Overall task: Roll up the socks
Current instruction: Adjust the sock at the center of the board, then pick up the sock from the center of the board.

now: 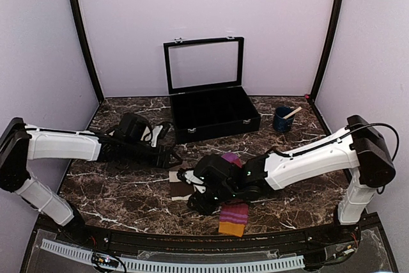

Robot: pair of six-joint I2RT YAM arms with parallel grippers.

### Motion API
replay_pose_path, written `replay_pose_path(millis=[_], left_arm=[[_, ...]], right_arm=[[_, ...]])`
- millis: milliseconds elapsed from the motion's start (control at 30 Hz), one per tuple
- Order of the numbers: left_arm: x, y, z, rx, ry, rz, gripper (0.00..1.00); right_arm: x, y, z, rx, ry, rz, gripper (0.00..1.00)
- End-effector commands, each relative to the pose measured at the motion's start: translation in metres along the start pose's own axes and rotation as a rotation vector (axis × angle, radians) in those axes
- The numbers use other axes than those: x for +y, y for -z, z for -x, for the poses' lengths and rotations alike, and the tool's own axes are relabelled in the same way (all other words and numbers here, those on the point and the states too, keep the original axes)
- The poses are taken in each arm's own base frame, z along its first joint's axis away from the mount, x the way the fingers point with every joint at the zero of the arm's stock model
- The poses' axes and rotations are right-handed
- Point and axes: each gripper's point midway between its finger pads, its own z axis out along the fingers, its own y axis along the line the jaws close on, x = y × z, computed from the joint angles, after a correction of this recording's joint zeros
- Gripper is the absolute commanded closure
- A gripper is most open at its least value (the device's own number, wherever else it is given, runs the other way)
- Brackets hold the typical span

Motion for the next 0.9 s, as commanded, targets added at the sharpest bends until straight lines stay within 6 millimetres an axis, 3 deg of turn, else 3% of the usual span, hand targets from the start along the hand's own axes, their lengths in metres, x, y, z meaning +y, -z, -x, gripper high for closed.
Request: replay_pose_path(millis=[0,200,367,533,867], left_arm=[[0.01,0.027,-0.013,-0.058,0.043,0.049,0.35],[0.037,0.063,-0.035,-0.165,0.118,0.166,0.41],[0.048,0.084,-0.046,-0.235,0.153,0.201,0.45],[0.056,0.09,-0.056,-0.242,0.175,0.226,0.47],[0.058,0.092,-0.056,-0.257,0.176,0.231,0.49]], right_arm=[[-0.026,-0.004,-0.004,0.049,0.184,-0.187,0.55],[-0.036,-0.018,-0.004,0.098,0.318,-0.267,0.55],[-0.036,-0.029,-0.007,0.135,0.412,-0.28,0.55],[-0.033,-0.037,-0.01,0.16,0.471,-0.271,0.55],[-0.033,-0.048,-0.022,0.218,0.586,-0.295,0.6]])
